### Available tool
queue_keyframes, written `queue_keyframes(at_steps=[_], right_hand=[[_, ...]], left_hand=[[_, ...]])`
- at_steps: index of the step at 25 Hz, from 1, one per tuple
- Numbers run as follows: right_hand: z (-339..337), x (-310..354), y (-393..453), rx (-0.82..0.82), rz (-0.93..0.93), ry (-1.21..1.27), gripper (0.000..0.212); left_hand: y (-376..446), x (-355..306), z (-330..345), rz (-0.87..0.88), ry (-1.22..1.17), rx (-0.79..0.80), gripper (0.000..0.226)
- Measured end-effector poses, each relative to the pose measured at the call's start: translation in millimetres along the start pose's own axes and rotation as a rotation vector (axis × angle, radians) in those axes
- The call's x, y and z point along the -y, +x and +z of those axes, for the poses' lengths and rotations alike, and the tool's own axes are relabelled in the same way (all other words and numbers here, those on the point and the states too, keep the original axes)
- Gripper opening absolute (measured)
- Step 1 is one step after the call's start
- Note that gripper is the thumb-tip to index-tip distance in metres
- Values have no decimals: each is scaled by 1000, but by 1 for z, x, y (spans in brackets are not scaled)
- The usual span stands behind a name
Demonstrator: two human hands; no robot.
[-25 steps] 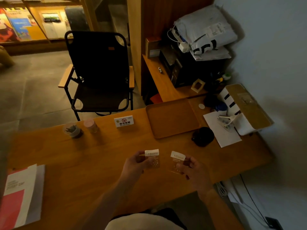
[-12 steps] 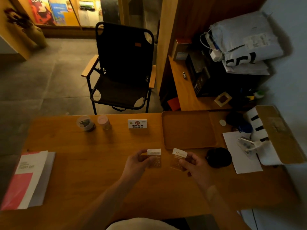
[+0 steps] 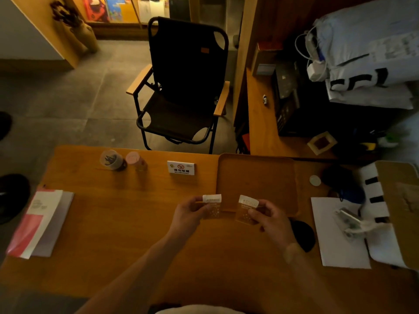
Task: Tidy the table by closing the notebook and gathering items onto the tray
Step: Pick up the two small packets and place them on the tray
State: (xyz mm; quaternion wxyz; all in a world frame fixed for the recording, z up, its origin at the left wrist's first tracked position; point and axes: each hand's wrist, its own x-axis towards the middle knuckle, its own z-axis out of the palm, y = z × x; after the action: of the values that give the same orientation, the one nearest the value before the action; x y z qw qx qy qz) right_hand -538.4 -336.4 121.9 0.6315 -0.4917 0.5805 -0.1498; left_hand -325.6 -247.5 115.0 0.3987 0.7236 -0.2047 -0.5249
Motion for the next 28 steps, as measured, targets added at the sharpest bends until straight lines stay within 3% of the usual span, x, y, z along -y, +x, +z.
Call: queue_keyframes(at_steps=[16,28], right_hand=[[-21,-17,122,23,88,-93,19],[5,-36,210,-66,60,-289,24]], left_hand=[[112,12,51,-49,146,11,17],[197,30,65,50,407,-57,25]])
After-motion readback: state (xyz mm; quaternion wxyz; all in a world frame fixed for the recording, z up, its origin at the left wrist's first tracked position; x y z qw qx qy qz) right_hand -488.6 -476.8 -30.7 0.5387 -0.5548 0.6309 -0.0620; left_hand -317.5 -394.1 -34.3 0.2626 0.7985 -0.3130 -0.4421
